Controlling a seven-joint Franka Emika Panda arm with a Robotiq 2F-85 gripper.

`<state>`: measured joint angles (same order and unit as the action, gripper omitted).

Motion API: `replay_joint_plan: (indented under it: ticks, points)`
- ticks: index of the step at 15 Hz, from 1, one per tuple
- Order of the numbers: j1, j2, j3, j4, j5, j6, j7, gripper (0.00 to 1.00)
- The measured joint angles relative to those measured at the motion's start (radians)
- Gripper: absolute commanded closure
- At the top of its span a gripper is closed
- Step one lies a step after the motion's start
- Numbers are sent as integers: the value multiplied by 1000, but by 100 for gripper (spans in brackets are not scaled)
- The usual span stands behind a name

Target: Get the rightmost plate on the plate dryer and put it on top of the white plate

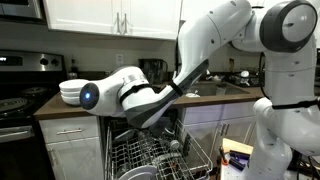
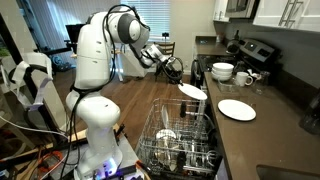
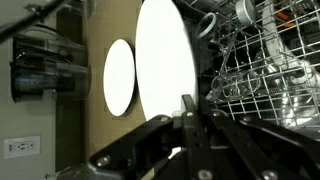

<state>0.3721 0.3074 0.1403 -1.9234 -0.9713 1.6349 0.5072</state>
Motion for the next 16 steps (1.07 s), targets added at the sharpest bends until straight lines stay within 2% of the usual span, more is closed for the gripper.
replay_joint_plan:
  ticks: [5,16]
  points:
    - [0,-15,9,-13,-62,-37,51,94]
    - [-15,0,19,-30,-63,-30,68,94]
